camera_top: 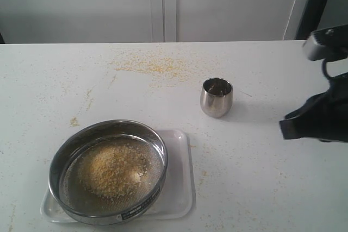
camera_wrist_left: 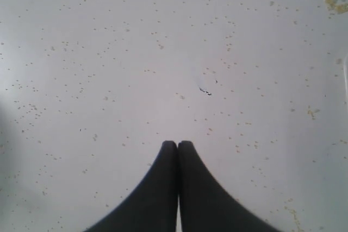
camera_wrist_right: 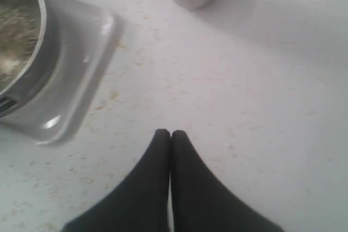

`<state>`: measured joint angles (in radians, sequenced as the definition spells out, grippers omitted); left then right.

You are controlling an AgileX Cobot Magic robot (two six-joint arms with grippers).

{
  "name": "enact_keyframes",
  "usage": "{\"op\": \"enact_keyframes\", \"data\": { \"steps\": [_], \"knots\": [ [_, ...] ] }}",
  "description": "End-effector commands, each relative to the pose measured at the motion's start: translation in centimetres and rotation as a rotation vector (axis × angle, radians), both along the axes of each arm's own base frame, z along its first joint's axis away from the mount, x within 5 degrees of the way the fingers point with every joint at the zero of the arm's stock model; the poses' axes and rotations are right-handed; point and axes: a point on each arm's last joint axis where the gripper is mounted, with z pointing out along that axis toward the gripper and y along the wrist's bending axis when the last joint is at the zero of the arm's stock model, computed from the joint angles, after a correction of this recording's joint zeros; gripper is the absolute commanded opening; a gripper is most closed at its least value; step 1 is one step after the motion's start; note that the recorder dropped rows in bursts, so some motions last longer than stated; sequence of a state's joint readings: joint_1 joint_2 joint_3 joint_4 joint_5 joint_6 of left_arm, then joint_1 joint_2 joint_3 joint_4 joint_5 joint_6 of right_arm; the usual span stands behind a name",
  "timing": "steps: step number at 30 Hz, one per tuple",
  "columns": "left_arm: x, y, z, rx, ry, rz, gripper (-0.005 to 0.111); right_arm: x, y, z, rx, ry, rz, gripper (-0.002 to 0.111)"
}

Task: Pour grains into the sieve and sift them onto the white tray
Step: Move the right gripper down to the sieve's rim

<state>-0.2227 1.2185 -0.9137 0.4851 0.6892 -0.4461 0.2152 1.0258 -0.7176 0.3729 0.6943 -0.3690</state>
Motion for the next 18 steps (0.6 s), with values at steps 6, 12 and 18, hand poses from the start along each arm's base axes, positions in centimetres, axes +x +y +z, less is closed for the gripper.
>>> {"op": "enact_keyframes", "data": {
  "steps": [6,12,18],
  "knots": [
    [-0.3,0.1,0.0,0.003,0.006,0.007,0.0,2.1,6.0,0.0,0.05,0.046,0.258,0.0],
    [-0.3,0.1,0.0,0.003,0.006,0.007,0.0,3.6,10.0,-0.3,0.042,0.096,0.34,0.0],
    [-0.3,0.1,0.0,0.003,0.006,0.007,0.0,4.5,14.2,-1.0,-0.027,0.136,0.412,0.0]
  ]
}}
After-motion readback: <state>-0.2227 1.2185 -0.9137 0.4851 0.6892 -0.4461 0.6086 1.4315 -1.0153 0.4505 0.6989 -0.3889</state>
